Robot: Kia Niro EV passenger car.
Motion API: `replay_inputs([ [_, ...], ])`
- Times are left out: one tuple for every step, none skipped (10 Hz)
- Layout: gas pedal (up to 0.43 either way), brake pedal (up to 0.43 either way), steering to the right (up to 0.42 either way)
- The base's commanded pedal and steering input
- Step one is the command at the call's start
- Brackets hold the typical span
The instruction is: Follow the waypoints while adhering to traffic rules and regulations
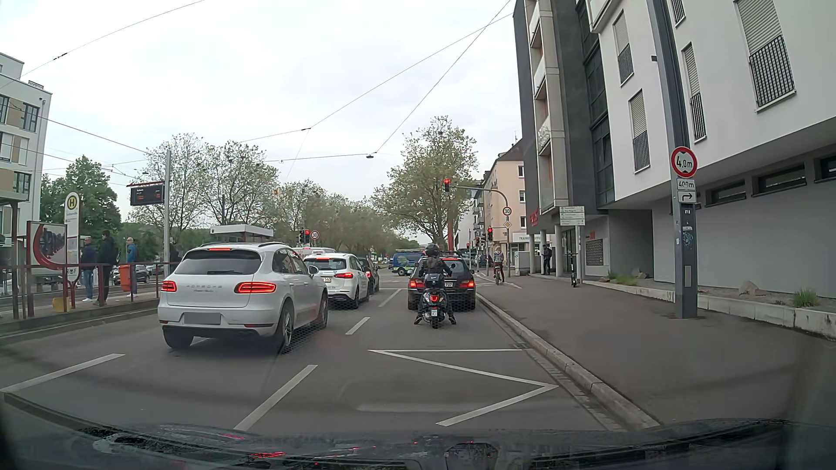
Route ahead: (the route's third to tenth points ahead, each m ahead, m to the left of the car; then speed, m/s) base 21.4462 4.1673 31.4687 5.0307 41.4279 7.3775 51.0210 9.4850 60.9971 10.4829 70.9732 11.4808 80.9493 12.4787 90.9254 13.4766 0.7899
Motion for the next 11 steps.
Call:
replay_inputs([
  [0.000,0.018,-0.015],
  [0.000,0.018,-0.015],
  [0.000,0.018,-0.015],
  [0.000,0.018,-0.015],
  [0.000,0.024,-0.015],
  [0.000,0.043,-0.015],
  [0.000,0.061,-0.015],
  [0.000,0.073,-0.015],
  [0.000,0.085,-0.015],
  [0.000,0.091,-0.015],
  [0.000,0.104,-0.015],
])
